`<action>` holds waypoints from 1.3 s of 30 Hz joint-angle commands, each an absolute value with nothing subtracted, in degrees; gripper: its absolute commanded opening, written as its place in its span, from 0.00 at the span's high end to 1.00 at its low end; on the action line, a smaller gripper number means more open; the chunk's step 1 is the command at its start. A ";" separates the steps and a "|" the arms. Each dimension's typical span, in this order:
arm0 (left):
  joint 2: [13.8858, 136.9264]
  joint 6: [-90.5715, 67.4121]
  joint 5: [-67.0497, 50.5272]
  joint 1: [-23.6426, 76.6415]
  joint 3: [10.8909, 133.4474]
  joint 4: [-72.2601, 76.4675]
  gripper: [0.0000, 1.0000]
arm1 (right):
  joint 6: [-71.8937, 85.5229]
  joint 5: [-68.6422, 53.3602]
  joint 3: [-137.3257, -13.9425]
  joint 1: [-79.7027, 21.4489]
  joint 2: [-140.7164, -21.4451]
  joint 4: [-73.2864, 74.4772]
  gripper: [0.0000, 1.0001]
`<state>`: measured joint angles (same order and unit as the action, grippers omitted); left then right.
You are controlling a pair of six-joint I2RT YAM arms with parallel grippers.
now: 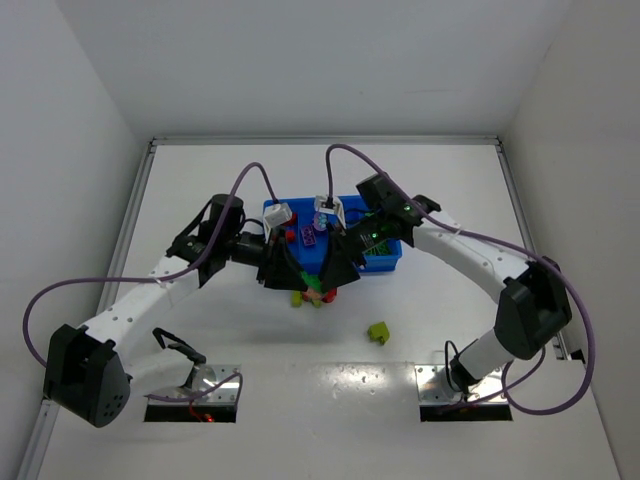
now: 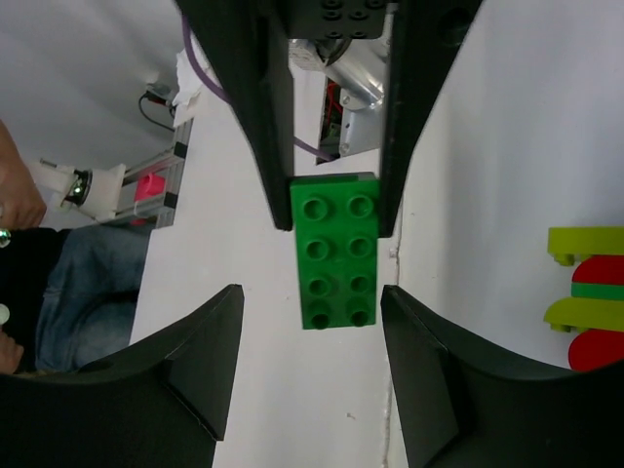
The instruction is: Sort the legos into containers by color
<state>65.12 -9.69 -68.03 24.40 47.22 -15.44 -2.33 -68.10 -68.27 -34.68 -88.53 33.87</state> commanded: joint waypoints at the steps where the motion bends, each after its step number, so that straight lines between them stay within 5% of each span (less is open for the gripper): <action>1: 63.46 -9.49 -70.14 25.14 49.66 -14.33 0.96 | -0.53 -68.73 -69.87 -34.98 -89.21 30.50 0.41; 10: 63.46 -10.02 -70.14 25.14 49.66 -14.33 0.96 | 0.00 -68.20 -70.40 -37.35 -90.35 28.65 0.41; 15: 63.46 -10.02 -69.61 25.14 49.66 -13.80 0.96 | 0.00 -68.20 -70.40 -38.41 -90.88 28.12 0.49; 18: 63.46 -10.02 -69.61 25.14 49.66 -13.80 0.96 | 0.61 -68.20 -70.40 -38.41 -90.88 27.60 0.59; 22: 63.46 -10.02 -69.61 25.14 48.96 -13.80 0.96 | 1.93 -68.20 -70.40 -38.41 -91.41 26.37 0.90; 25: 62.93 -10.02 -69.61 25.14 47.21 -13.80 0.96 | 3.60 -68.20 -69.87 -37.36 -90.88 24.62 0.99; 39: 58.45 -10.55 -68.03 25.14 41.48 -13.27 0.96 | 13.80 -71.28 -74.18 -23.56 -89.65 15.90 1.00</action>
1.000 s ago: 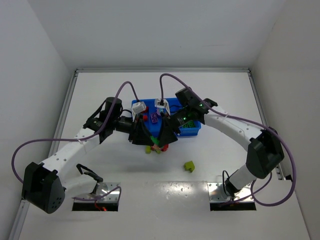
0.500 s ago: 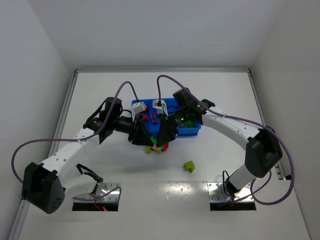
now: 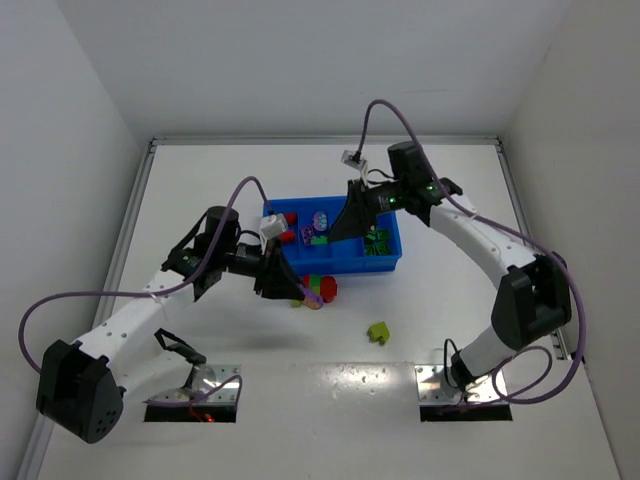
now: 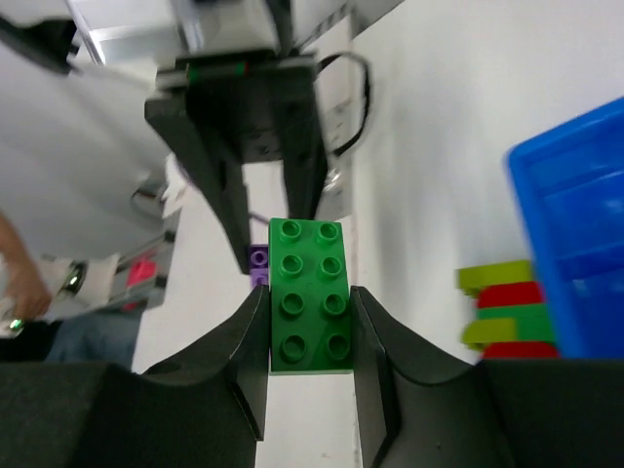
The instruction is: Sort the legos into containers by color
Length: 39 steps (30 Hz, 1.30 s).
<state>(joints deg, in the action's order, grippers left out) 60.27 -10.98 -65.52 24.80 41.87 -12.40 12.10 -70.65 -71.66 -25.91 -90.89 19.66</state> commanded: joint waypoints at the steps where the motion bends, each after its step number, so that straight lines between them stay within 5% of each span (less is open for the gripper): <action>1: 58.45 -10.55 -68.03 25.14 41.48 -13.27 0.96 | 12.58 -71.28 -74.18 -22.86 -89.65 16.69 1.00; 9: 57.39 -10.55 -65.31 25.14 42.97 -13.27 0.96 | -6.50 -55.52 -73.65 -13.90 -89.65 33.30 1.00; 16: 61.08 -11.07 -60.30 25.14 49.04 -13.27 0.96 | -10.10 -24.22 -64.79 -13.00 -86.13 20.49 1.00; 23: 63.72 -12.22 -51.26 25.14 53.69 -13.27 0.96 | -13.18 -14.95 -63.98 -13.54 -90.16 19.51 0.99; 29: 68.37 -10.90 -42.55 25.14 59.06 -15.81 0.96 | -13.71 -14.94 -63.46 -14.59 -91.23 18.90 0.60; 39: 83.38 -10.28 -30.94 25.14 68.98 -14.77 1.00 | -8.88 -21.00 -63.46 -15.21 -88.26 18.89 0.42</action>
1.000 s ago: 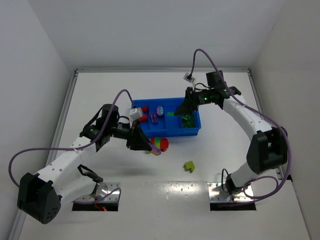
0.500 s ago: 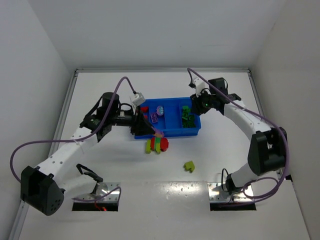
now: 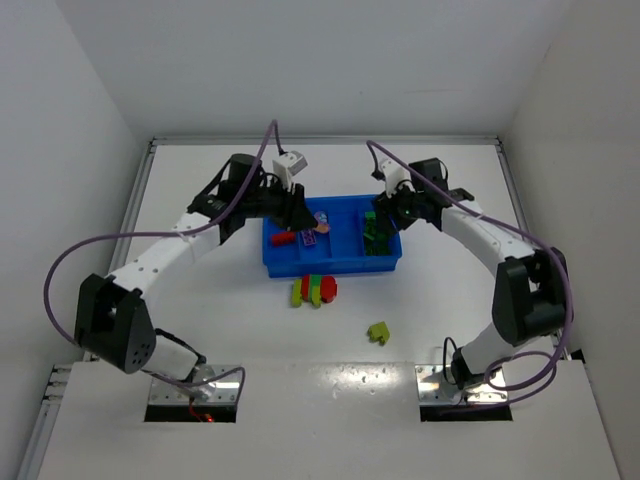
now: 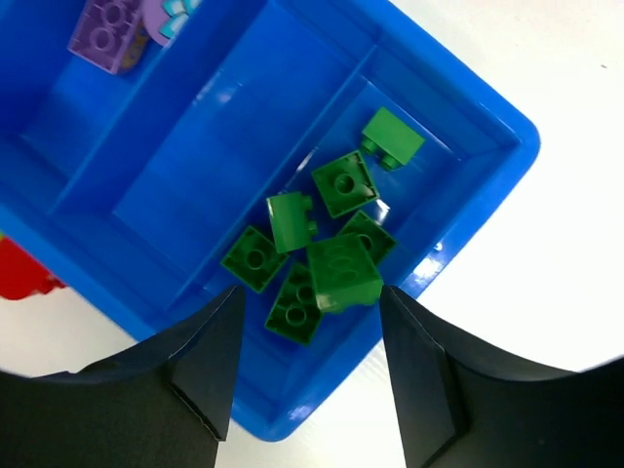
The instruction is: Sort the legos into containers by color
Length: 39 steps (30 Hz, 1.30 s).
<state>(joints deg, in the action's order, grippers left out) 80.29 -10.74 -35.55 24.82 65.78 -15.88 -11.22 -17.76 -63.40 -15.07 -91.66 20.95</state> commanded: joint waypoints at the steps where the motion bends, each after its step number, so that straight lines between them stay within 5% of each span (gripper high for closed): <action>1: 84.63 -10.28 -29.63 25.14 69.52 -14.77 1.00 | -7.40 -22.31 -63.46 -15.21 -87.11 18.90 0.42; 12: 99.22 -8.53 -18.82 27.33 77.86 -13.71 0.95 | -13.96 -25.05 -61.88 -15.21 -72.52 33.37 0.34; 17: 102.74 -8.53 -11.97 28.56 79.72 -14.77 0.59 | -24.84 -30.22 -60.12 -14.59 -71.19 44.63 0.34; 22: 103.27 -8.53 -9.32 29.09 79.72 -15.29 0.38 | -37.50 -29.45 -55.39 -15.29 -67.16 52.72 0.34; 35: 86.50 -10.28 -14.58 29.09 71.73 -14.77 0.34 | -48.34 -36.91 -52.39 -19.85 -66.02 66.37 0.34; 39: 80.25 -4.51 -30.25 29.09 66.11 -17.56 0.34 | -48.34 -35.17 -51.25 -24.78 -65.48 63.90 0.34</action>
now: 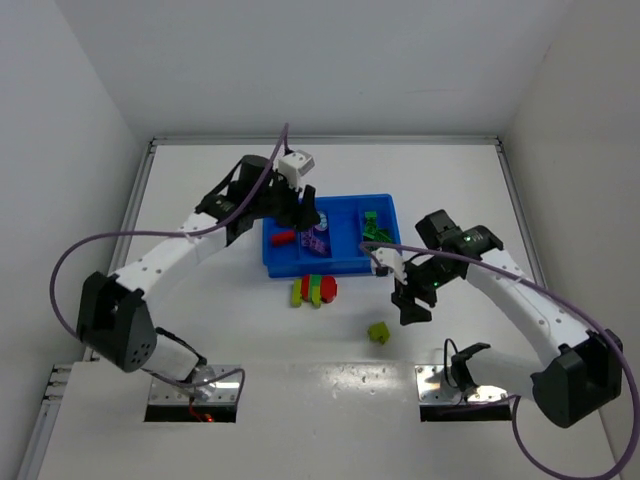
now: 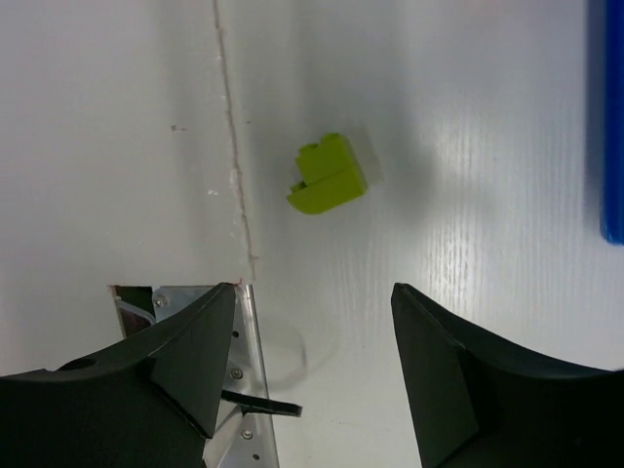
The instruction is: Sort the legos into containers by color
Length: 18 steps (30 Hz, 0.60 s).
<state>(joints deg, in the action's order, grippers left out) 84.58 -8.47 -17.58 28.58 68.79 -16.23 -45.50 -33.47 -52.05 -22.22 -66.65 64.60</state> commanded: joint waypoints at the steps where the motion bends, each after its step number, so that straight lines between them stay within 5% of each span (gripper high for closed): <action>1: 79.29 -3.26 -33.11 29.09 65.31 -18.62 0.34 | -47.30 -34.20 -50.72 -24.79 -65.48 62.77 0.34; 9: 70.75 0.17 -33.67 40.77 51.70 -21.27 0.34 | -20.59 -20.78 -45.99 -21.54 -57.68 39.25 0.34; 14: 72.94 0.18 -27.88 47.79 49.31 -20.57 0.38 | -7.59 -6.80 -42.54 -19.25 -47.13 30.68 0.30; 18: 77.42 0.70 -18.06 57.81 52.37 -21.09 0.39 | -0.03 -7.29 -42.54 -15.22 -45.44 30.15 0.27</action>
